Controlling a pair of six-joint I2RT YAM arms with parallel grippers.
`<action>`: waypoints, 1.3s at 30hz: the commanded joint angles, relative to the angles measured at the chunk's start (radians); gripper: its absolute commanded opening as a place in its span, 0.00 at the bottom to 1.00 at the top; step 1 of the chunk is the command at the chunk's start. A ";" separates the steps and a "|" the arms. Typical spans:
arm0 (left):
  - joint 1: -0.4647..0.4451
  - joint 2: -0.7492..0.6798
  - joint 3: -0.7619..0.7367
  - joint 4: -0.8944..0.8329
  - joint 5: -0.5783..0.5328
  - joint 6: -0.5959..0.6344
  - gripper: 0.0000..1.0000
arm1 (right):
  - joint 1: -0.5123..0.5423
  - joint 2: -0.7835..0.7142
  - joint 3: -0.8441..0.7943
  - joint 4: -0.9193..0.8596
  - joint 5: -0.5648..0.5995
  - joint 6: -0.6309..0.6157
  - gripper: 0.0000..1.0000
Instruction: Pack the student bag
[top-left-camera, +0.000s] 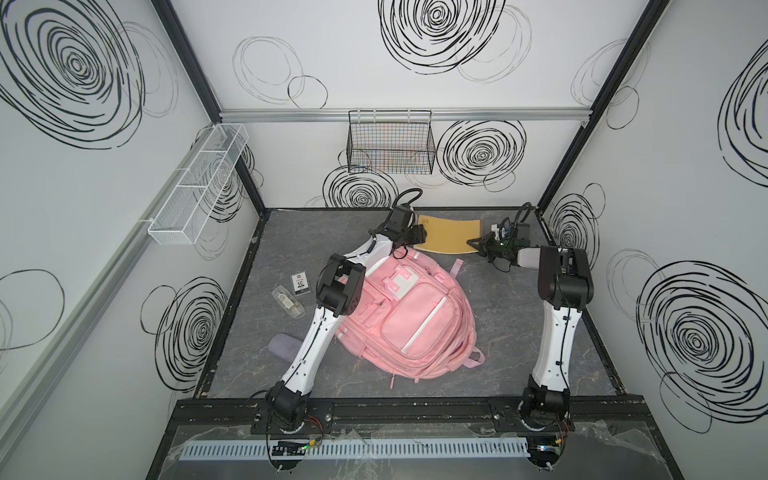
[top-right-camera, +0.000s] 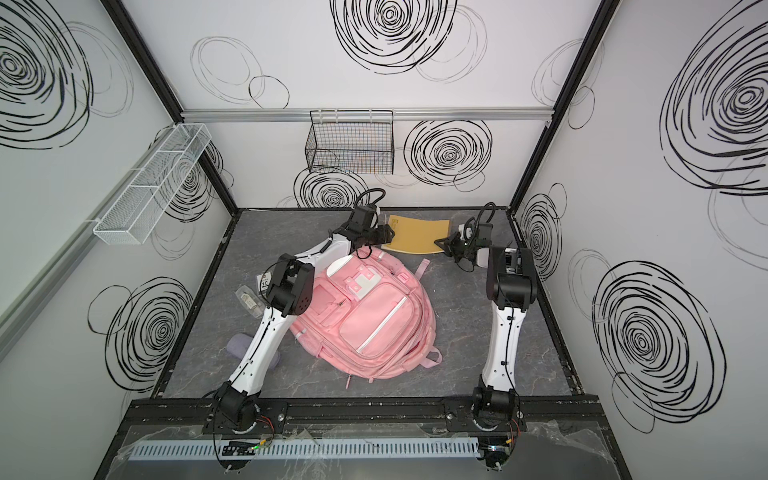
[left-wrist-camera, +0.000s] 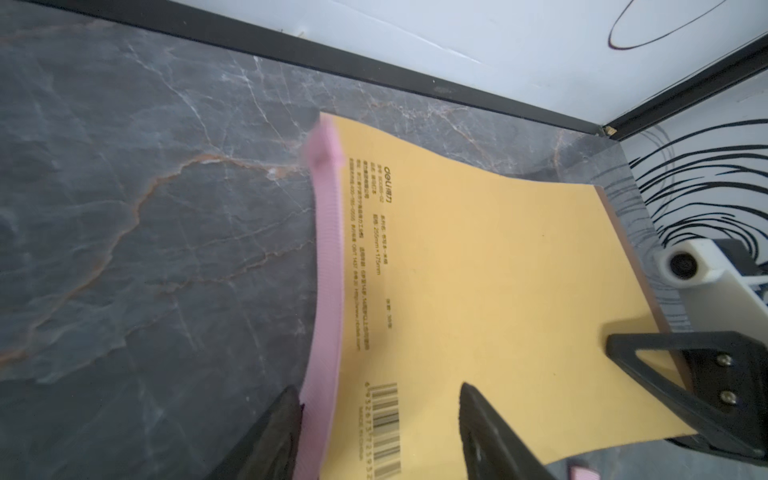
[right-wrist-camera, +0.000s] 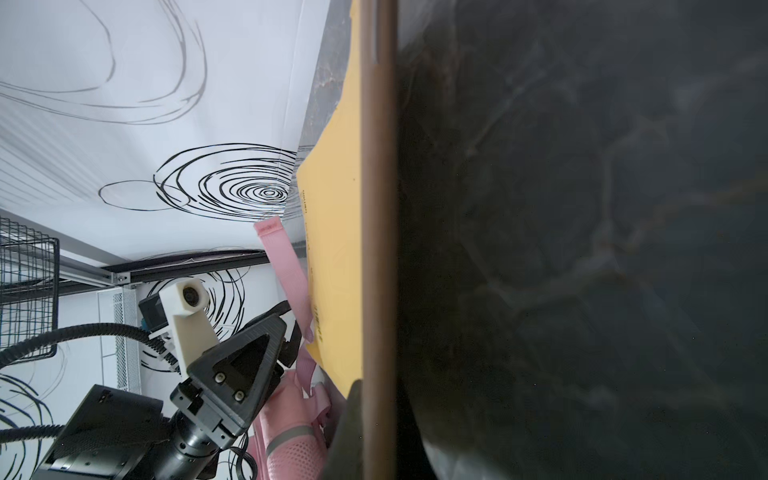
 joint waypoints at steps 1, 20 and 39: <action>-0.030 -0.170 -0.045 0.016 -0.022 0.035 0.65 | -0.037 -0.179 -0.041 -0.025 0.055 -0.047 0.00; -0.254 -0.708 -0.462 -0.116 -0.126 0.262 0.71 | -0.119 -0.791 -0.182 -0.432 0.191 -0.322 0.00; -0.688 -0.995 -1.045 -0.033 -0.338 0.119 0.74 | -0.141 -1.255 -0.377 -0.633 0.226 -0.456 0.00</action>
